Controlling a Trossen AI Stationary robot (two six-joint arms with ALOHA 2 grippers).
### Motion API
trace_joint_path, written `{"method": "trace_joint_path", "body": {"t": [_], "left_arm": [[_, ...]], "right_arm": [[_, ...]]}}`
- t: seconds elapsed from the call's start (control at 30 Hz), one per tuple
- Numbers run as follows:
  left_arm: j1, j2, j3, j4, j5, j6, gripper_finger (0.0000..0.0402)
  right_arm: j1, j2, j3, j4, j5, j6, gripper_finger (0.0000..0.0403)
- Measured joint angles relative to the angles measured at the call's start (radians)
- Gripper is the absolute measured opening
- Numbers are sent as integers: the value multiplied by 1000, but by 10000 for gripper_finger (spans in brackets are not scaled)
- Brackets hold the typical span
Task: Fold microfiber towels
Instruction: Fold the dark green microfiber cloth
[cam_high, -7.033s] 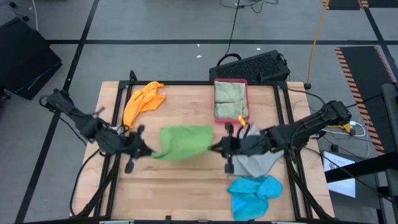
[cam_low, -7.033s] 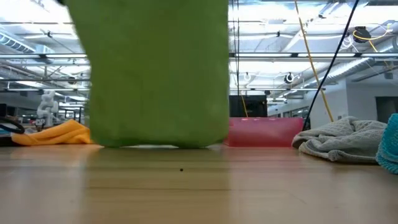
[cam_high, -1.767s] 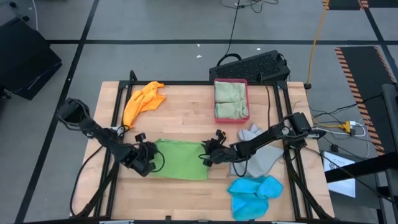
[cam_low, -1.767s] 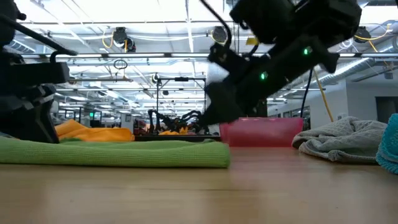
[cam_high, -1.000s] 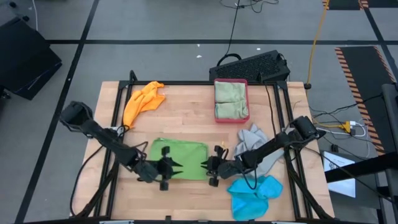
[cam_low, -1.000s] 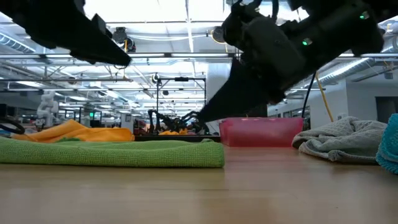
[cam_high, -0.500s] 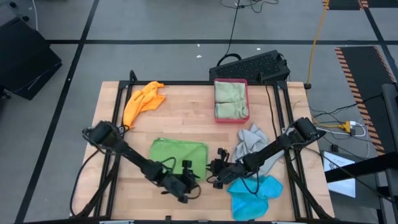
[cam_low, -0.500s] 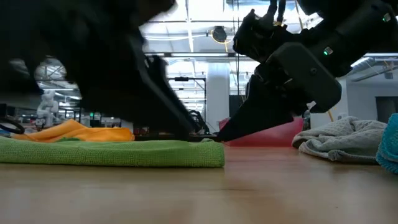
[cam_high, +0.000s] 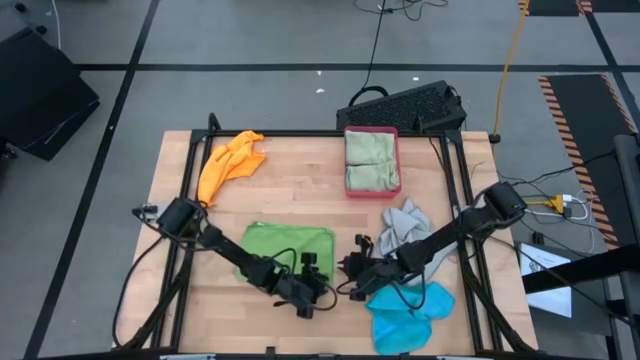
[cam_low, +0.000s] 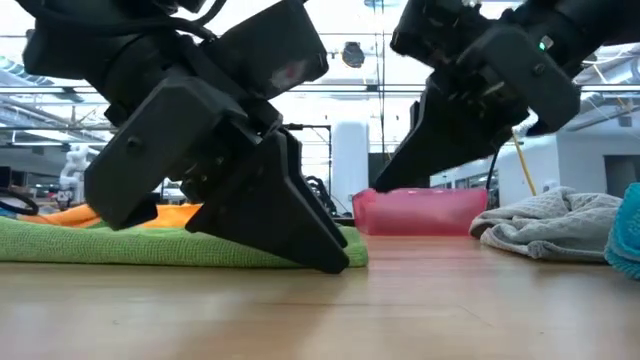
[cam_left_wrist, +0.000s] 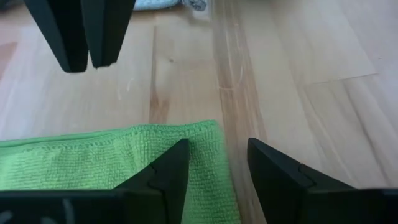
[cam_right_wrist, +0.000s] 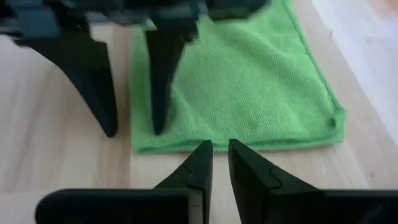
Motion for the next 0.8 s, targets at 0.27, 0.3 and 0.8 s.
{"method": "trace_joint_path", "body": {"t": [0.27, 0.3, 0.8], "left_arm": [[31, 6, -1, 21, 93, 47, 99], [36, 8, -1, 22, 112, 49, 83], [-49, -108, -6, -15, 162, 49, 8]], "right_arm": [[1, -3, 0, 16, 3, -22, 42], [1, -3, 0, 20, 2, -22, 42], [86, 36, 0, 163, -74, -137, 89]]}}
